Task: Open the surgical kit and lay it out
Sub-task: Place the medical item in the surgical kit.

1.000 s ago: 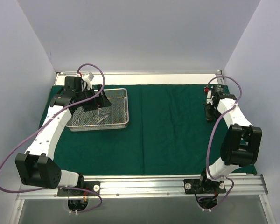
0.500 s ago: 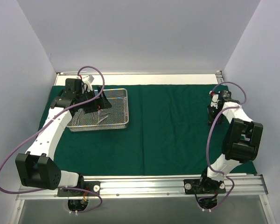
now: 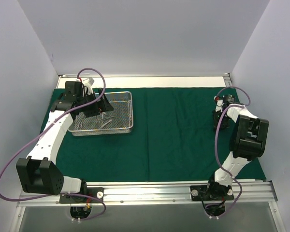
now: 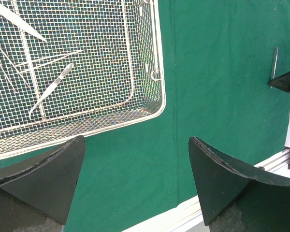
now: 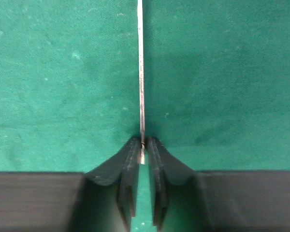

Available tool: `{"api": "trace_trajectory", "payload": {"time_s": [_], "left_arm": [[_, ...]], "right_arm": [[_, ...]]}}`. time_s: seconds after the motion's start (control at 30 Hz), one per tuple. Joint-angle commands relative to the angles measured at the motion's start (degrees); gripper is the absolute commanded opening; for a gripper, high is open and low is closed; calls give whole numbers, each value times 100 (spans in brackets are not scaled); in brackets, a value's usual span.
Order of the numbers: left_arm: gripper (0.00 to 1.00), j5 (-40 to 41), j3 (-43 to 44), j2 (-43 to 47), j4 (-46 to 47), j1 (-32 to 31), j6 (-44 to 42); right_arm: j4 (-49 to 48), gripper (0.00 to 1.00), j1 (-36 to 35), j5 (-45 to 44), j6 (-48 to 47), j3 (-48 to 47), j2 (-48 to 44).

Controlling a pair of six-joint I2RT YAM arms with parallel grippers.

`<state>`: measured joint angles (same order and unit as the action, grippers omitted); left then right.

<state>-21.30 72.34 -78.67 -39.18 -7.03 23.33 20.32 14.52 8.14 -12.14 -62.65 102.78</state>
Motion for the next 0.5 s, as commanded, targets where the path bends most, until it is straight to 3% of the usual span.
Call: {"api": "trace_trajectory", "payload": {"time_s": [0.0,0.17,0.3,0.47], "left_arm": [[96,-76,-9,-25,244,52,-22],[94,29,-18,-78,174,79,-30],[94,257,52,-253,16,105,-101],[94,486,561,-999,-579,351,-48]], "right_arm": [[148,19,-37,-269,-51,-80,40],[174,48,-81,-444,150,-80,-205],[349,59,-291,-795,729,-517,-697],[1158,70,-1617,-1842,2063,-1459,-970]]}}
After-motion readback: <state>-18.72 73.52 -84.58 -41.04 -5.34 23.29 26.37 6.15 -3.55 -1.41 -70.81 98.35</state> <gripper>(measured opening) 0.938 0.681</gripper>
